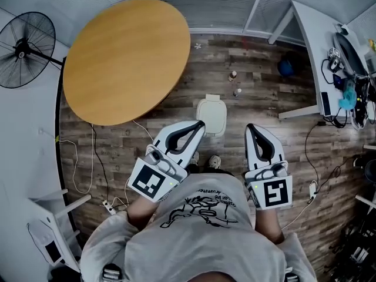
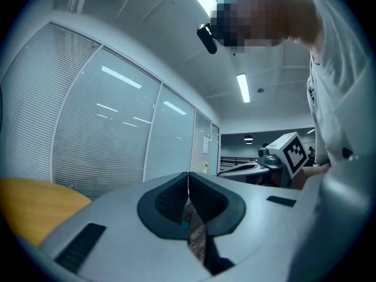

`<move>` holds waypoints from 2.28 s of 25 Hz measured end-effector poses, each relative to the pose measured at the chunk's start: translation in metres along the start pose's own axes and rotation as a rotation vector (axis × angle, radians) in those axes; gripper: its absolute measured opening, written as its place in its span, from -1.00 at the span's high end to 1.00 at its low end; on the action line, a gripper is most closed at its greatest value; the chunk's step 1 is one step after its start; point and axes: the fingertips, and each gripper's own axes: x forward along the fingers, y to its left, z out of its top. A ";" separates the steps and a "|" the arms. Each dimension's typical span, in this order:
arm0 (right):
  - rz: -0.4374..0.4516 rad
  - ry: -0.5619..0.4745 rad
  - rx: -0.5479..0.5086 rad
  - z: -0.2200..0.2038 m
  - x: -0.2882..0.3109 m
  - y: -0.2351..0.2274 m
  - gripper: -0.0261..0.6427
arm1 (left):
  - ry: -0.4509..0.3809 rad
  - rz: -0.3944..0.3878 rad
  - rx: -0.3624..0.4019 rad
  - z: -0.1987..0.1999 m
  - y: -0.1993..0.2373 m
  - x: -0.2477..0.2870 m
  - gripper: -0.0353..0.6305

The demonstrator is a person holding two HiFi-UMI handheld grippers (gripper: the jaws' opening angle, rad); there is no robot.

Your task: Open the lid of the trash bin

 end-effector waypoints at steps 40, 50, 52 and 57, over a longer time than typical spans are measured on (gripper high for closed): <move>0.060 0.395 -0.090 -0.312 0.080 0.039 0.91 | 0.309 -0.016 -0.087 -0.311 0.042 0.018 0.83; 0.056 0.464 -0.125 -0.417 0.088 0.054 0.91 | 0.308 -0.030 -0.062 -0.383 0.039 0.021 0.83; 0.049 0.477 -0.129 -0.435 0.090 0.056 0.91 | 0.308 -0.038 -0.049 -0.396 0.037 0.025 0.83; 0.058 0.506 -0.170 -0.472 0.099 0.059 0.91 | 0.330 -0.029 -0.050 -0.433 0.041 0.029 0.83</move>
